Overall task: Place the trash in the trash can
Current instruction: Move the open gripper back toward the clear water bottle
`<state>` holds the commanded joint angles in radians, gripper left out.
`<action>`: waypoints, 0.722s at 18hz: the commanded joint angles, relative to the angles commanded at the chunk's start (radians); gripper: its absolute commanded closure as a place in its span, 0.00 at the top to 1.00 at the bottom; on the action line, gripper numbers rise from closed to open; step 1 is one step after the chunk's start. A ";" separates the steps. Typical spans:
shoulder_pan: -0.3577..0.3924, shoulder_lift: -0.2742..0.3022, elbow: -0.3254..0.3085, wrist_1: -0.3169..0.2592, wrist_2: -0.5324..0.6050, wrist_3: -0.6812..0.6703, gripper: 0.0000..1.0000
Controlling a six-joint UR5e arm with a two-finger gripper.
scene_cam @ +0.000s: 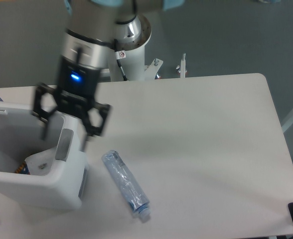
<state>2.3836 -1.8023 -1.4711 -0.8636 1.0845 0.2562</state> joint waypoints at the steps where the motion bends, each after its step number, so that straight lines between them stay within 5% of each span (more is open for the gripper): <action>1: 0.015 -0.014 0.002 0.000 -0.002 0.002 1.00; 10: 0.068 -0.140 0.071 -0.015 0.078 -0.021 1.00; 13: 0.066 -0.172 0.090 -0.064 0.129 -0.020 1.00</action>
<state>2.4498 -1.9741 -1.3807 -0.9279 1.2133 0.2362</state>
